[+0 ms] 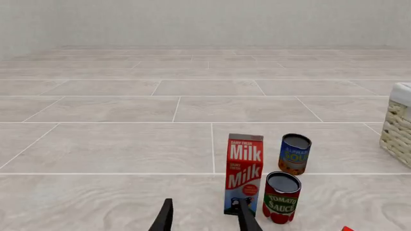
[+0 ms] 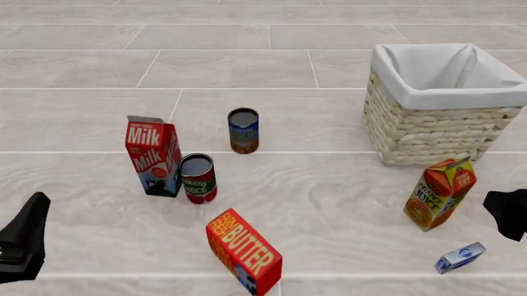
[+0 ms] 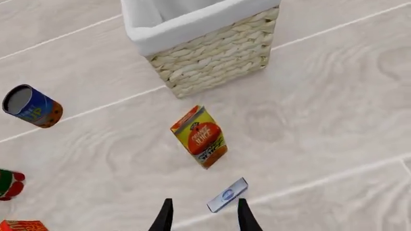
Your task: Pick the cream cheese and place it in the basket.
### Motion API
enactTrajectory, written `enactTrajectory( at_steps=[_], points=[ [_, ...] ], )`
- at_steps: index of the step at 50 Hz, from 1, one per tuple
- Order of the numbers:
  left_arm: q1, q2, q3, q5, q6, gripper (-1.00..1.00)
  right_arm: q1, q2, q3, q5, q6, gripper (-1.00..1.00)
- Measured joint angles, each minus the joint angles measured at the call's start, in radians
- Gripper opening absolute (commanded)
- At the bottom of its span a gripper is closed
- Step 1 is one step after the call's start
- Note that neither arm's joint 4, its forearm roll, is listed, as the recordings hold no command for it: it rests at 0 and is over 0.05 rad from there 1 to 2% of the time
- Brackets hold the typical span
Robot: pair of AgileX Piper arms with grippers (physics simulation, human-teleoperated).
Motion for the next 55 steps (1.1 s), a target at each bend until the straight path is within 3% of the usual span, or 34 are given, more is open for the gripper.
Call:
enactTrajectory(
  at_steps=[16, 25, 55],
  points=[
    [0.0, 0.0, 0.0, 0.0, 0.0, 1.0, -0.054, 0.078, 0.062, -0.039, 0.023, 1.0],
    [0.0, 0.0, 0.0, 0.0, 0.0, 1.0, -0.089, 0.124, 0.104, -0.084, -0.008, 1.0],
    [0.0, 0.0, 0.0, 0.0, 0.0, 1.0, -0.033, 0.188, 0.213, -0.184, 0.074, 1.0]
  ],
)
